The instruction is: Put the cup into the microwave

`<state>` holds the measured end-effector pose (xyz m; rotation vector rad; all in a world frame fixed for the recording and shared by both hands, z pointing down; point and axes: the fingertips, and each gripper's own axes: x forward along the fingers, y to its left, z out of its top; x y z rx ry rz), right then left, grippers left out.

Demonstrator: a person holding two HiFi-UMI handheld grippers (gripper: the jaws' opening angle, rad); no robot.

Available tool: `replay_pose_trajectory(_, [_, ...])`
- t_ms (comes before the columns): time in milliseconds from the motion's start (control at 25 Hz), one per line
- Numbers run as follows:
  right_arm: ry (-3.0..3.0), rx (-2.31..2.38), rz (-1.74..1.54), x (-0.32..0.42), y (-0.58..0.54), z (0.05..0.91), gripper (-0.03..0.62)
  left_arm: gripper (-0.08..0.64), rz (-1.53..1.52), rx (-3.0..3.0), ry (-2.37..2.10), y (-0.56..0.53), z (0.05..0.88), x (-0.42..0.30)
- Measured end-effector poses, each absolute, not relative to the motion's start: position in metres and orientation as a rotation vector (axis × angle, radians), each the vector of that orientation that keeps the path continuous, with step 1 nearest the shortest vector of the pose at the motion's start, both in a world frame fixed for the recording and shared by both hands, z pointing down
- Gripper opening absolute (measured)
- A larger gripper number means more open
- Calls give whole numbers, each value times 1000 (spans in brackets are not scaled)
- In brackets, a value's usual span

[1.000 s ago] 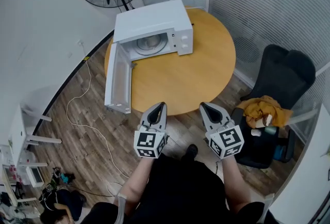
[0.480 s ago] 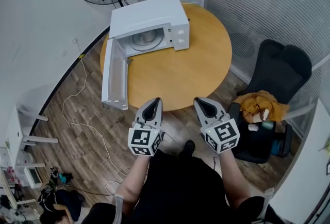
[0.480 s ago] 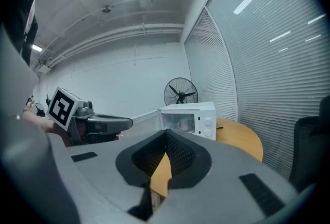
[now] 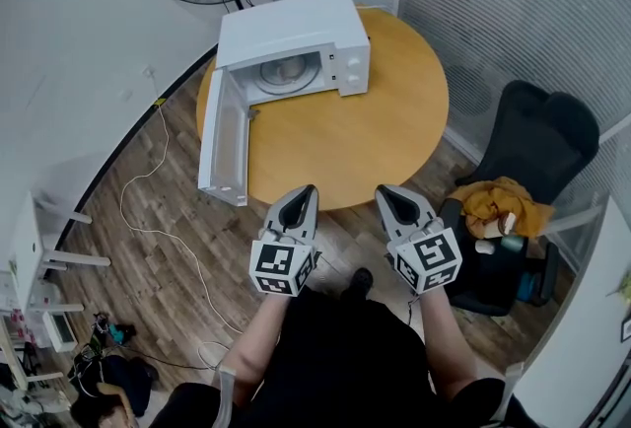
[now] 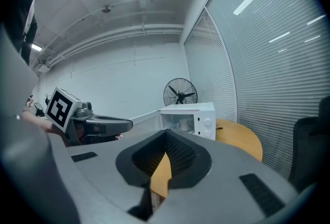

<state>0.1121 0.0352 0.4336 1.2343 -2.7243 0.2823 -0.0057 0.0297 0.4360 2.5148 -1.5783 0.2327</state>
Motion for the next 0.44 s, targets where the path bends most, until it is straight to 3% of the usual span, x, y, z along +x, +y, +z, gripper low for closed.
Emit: replay_pose_trajectory(440, [-2721,1229,275,114,33,434,9,-3,224,2515,-1586,26,433,-4])
